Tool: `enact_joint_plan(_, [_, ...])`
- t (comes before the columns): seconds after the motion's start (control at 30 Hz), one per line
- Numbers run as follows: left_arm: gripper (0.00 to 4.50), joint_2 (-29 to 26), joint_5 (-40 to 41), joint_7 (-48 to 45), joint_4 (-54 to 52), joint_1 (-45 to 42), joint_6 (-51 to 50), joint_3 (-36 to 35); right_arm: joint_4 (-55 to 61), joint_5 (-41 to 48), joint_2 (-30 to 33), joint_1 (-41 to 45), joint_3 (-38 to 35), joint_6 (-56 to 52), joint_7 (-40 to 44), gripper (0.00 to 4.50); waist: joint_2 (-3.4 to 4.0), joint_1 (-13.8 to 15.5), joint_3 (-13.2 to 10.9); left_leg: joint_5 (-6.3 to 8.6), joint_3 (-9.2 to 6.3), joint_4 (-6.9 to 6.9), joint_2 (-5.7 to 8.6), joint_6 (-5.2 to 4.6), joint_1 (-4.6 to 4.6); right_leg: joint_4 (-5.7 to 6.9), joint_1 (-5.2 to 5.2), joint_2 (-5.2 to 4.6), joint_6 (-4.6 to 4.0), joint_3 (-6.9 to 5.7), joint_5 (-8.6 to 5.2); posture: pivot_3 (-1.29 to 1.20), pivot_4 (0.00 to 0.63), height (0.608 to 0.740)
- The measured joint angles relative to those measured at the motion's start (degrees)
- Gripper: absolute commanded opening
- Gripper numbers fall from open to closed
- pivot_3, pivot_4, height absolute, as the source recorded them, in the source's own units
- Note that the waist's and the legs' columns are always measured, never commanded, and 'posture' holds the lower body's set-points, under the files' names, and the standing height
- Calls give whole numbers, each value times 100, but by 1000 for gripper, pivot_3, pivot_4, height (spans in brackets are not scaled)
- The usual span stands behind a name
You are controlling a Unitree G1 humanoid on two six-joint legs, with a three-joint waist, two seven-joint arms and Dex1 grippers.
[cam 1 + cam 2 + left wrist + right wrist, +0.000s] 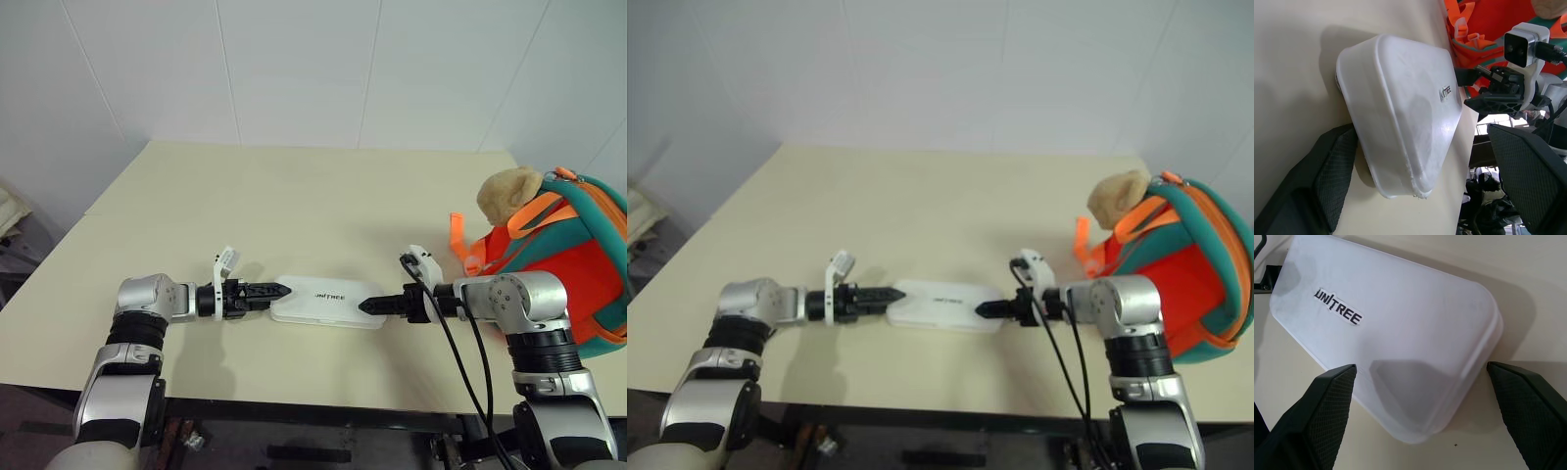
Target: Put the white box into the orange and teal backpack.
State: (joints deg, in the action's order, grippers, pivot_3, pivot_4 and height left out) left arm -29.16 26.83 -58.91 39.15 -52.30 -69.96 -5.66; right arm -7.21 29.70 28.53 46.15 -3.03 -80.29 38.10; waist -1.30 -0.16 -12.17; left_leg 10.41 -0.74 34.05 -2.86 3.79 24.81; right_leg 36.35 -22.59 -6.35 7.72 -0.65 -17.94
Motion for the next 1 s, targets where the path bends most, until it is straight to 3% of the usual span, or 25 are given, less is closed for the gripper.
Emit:
enact_joint_plan(0.87, [4474, 392, 90, 87, 229, -39, 59, -290, 111, 3, -490, 44, 90, 42, -187, 4500, 0, -10, 0, -3, 0, 0, 0, 0, -9, 13, 2, 1, -1, 4, 0, 0, 150, 740])
enact_joint_plan(1.0, [3540, 352, 144, -84, 227, -27, -106, -273, 142, 3, -496, 47, 160, 114, -186, 4500, -1, -12, 0, -3, 0, -4, 0, 0, -5, 10, -3, 2, -1, 4, 0, 0, 150, 740])
